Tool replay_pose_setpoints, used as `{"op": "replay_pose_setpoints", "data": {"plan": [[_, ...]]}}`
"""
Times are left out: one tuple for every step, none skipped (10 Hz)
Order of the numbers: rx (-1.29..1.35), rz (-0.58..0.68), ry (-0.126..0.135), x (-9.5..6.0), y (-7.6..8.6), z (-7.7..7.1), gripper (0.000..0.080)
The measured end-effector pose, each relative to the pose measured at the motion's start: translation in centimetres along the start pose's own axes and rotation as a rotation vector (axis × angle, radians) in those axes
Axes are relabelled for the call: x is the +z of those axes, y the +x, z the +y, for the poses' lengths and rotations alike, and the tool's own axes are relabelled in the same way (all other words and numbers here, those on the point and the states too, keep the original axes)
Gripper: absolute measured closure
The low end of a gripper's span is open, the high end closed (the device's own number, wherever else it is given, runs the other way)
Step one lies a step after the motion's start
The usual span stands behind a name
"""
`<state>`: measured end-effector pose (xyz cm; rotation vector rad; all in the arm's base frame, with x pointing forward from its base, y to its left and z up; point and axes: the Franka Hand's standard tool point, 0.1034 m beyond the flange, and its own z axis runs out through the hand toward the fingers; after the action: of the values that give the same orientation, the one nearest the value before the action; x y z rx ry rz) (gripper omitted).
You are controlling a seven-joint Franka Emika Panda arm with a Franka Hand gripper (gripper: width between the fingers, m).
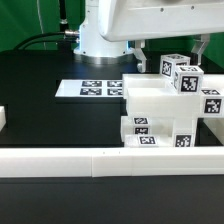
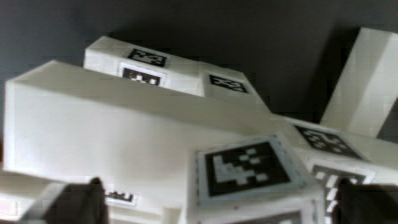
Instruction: Assemble chair
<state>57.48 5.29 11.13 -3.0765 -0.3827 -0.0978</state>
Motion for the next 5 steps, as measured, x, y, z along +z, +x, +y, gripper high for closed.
{"op": "replay_pose_setpoints", "data": {"plan": [[0.000,0.000,0.000,0.00,0.00,0.00,0.0278],[0.011,0.000,0.000,0.01,0.00,-0.01,0.0413],[0.023,0.000,0.000,0.01,0.00,0.00,0.0413],[0.023,0.000,0.000,0.00,0.01,0.00,0.0517],[0.042,0.001,0.001,0.01,0.02,0.00,0.0517]]}}
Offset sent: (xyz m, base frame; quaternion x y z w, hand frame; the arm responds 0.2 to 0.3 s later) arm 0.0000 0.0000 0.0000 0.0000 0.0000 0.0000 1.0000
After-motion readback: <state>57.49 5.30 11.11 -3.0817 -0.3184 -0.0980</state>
